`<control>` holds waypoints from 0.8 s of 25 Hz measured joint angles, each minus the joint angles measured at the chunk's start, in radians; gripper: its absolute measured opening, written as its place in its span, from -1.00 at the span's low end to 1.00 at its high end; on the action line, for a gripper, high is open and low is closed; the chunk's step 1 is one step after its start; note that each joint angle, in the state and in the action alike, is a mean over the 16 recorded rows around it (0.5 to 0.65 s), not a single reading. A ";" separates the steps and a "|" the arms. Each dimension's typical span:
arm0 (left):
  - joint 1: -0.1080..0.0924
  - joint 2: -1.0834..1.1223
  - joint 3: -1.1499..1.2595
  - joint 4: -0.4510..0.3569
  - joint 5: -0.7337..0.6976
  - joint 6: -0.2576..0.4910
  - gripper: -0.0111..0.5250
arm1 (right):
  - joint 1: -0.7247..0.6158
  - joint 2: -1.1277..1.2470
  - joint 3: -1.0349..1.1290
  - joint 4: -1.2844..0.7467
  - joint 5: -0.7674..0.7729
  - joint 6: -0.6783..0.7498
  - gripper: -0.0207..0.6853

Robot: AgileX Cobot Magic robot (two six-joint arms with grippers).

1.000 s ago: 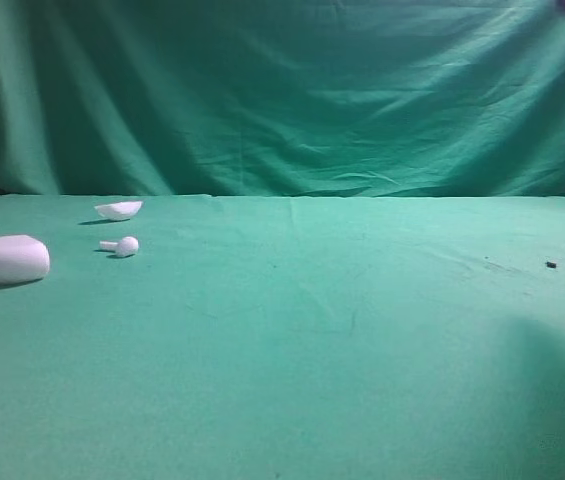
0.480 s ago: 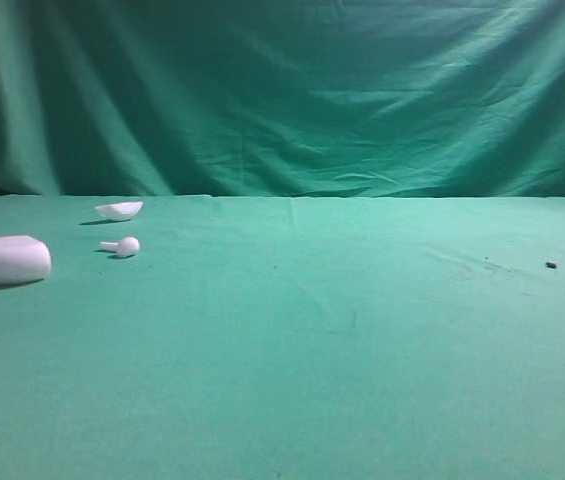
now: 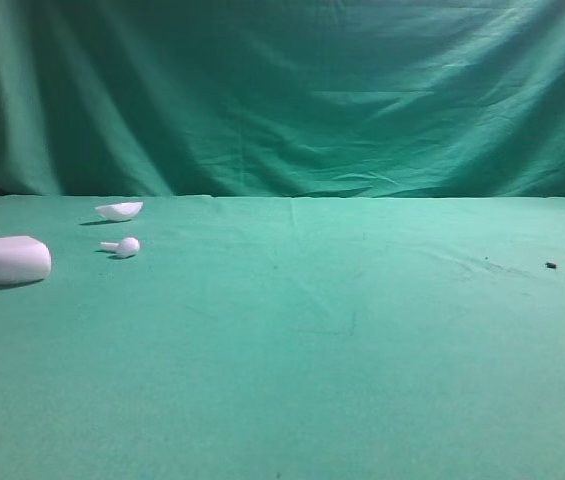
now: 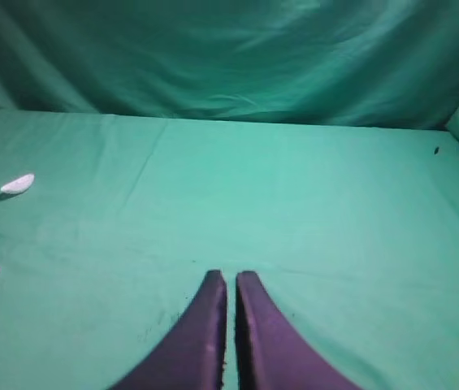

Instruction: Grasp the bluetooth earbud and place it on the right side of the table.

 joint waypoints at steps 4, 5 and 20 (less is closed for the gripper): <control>0.000 0.000 0.000 0.000 0.000 0.000 -0.96 | 0.000 -0.136 0.107 0.002 -0.072 0.027 -0.94; 0.000 0.000 0.000 0.000 0.000 0.000 -0.96 | 0.000 -0.164 0.128 0.002 -0.088 0.035 -0.94; 0.000 0.000 0.000 0.000 0.000 0.000 -0.96 | -0.001 -0.324 0.323 -0.032 -0.192 0.108 -0.94</control>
